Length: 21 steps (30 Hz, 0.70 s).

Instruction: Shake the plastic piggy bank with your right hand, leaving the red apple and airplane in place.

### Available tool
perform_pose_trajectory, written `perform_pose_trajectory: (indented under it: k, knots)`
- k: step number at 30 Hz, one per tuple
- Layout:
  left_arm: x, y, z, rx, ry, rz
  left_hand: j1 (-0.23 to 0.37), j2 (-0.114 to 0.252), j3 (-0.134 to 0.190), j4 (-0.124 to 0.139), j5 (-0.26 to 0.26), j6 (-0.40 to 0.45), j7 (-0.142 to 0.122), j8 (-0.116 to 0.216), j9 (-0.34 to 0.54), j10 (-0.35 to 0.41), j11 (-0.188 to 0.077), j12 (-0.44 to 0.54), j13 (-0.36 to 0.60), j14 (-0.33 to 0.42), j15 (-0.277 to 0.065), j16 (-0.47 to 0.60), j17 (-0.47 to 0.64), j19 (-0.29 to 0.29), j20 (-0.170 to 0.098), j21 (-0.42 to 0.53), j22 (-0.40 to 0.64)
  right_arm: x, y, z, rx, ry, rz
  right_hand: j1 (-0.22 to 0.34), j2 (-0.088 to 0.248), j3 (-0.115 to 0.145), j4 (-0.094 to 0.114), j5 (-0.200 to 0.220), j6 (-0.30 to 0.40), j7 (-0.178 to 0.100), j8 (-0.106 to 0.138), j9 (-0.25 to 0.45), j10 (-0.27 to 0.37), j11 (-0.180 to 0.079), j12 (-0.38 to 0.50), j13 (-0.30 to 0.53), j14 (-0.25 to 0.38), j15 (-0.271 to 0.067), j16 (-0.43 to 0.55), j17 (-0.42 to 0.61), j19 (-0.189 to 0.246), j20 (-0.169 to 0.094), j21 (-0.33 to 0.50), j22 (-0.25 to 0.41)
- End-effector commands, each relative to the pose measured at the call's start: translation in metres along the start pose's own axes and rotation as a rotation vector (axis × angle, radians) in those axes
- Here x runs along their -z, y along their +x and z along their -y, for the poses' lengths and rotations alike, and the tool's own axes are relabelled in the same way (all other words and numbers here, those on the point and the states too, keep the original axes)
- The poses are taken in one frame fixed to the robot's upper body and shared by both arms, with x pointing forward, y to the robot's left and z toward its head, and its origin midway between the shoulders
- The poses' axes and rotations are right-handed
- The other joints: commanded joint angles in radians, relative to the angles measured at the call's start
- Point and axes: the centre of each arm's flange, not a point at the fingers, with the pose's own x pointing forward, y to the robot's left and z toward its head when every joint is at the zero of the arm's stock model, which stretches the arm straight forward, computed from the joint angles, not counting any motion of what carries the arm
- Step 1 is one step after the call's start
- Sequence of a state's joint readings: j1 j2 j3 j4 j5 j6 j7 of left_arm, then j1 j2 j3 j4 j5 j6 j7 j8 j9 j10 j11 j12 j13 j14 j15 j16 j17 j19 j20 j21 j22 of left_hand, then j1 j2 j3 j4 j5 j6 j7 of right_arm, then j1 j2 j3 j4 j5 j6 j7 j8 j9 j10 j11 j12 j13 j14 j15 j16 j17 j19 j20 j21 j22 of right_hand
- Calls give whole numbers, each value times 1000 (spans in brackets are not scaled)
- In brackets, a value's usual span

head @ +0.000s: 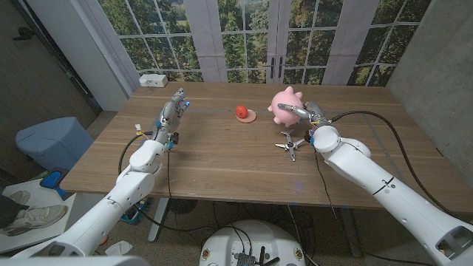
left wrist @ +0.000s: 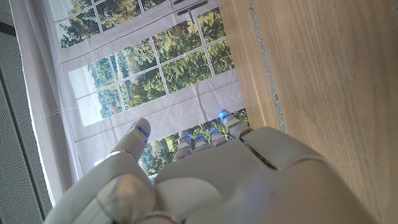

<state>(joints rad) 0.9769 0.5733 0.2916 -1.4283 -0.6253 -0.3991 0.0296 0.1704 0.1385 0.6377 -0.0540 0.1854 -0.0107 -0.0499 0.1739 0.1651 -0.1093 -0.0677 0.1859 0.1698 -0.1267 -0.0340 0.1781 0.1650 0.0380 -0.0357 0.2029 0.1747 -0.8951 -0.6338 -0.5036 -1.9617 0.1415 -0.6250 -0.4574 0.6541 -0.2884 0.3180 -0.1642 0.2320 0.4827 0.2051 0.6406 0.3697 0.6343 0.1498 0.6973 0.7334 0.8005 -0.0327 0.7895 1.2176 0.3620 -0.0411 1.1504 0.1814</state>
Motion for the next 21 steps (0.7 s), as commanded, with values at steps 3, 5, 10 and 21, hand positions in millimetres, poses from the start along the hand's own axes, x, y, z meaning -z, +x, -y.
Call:
perform_pose_trajectory:
  k: [3, 5, 10, 21]
  knots:
    - [0, -2, 3, 2, -2, 3, 7, 44, 3, -2, 1, 0, 3, 4, 5, 1, 4, 4, 5, 2, -26, 1, 5, 12, -32, 0, 5, 2, -8, 4, 66, 23, 31, 412, 400, 81, 13, 4, 436, -287, 6, 55, 341, -337, 6, 177, 52, -189, 1, 3, 1, -49, 8, 1]
    - [0, -2, 3, 2, -2, 5, 7, 44, 3, -3, 1, 0, 3, 5, 5, 1, 5, 4, 5, 2, -26, 1, 5, 12, -33, 0, 5, 3, -10, 5, 97, 37, 47, 411, 400, 81, 14, 4, 435, -287, 5, 55, 340, -337, 5, 177, 52, -189, 0, 2, 0, -49, 8, 1]
    - [0, -4, 4, -1, -2, 7, 7, 44, 3, -2, 1, 0, 3, 4, 5, 1, 6, 4, 5, 3, -27, 1, 5, 12, -33, 0, 5, 8, -19, 5, 238, 100, 100, 410, 400, 81, 14, 3, 433, -288, 5, 58, 341, -337, 5, 178, 52, -188, 0, 2, -2, -50, 9, 1]
    - [0, -6, 5, -4, -4, 12, 7, 44, 3, -2, 1, 0, 2, 4, 5, 1, 3, 4, 5, 2, -27, 1, 5, 14, -33, 0, 5, 18, -35, 3, 566, 259, 155, 409, 399, 80, 15, 3, 438, -289, 5, 58, 344, -340, 3, 176, 56, -189, 0, 3, -3, -46, 11, 1]
